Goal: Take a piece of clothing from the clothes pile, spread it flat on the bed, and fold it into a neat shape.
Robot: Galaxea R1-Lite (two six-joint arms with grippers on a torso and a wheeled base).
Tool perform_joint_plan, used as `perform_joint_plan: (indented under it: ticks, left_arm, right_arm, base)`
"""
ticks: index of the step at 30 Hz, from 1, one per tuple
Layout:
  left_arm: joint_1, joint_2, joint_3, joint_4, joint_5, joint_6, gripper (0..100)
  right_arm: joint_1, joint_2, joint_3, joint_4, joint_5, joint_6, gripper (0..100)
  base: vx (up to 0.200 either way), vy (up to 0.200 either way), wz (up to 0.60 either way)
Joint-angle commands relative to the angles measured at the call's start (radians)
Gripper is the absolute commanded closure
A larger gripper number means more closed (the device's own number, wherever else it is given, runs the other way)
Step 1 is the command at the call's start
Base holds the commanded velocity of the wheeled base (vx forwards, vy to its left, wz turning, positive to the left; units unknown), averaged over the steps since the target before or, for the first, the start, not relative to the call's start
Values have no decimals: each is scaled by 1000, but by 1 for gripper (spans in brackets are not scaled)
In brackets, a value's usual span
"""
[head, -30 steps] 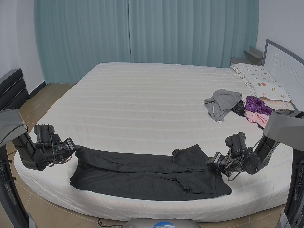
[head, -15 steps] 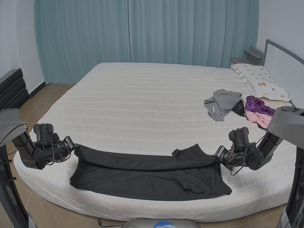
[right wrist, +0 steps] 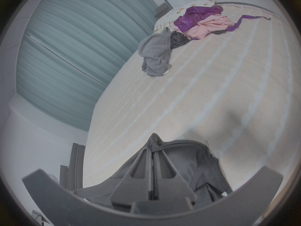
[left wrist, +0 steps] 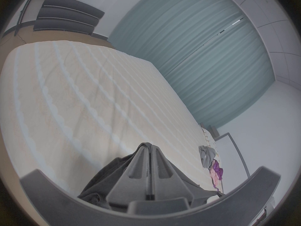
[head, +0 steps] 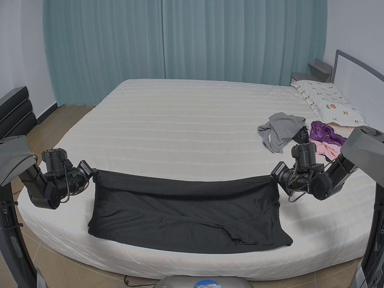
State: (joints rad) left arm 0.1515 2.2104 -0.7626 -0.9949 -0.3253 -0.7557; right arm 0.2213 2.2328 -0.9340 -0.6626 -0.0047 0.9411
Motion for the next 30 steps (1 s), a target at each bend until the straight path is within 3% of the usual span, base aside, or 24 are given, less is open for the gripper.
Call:
perform_joint_plan:
  ticks: [1, 6, 21, 30]
  left_arm:
    - [-12, 81, -73, -1, 49, -25, 100]
    - [-16, 92, -92, 5, 69, -76, 100]
    - [-16, 64, -89, 145, 57, -76, 100]
    - [-6, -37, -31, 337, -4, -20, 100]
  right_arm:
    - [-5, 56, -91, -2, -11, -1, 100]
    - [-5, 77, -121, -3, -11, 1, 100]
    - [-2, 64, -94, -11, -11, -2, 100]
    - [0, 10, 57, -12, 11, -7, 100]
  base:
    - [0, 0, 0]
    - [0, 0, 0]
    - [0, 0, 0]
    - [0, 0, 0]
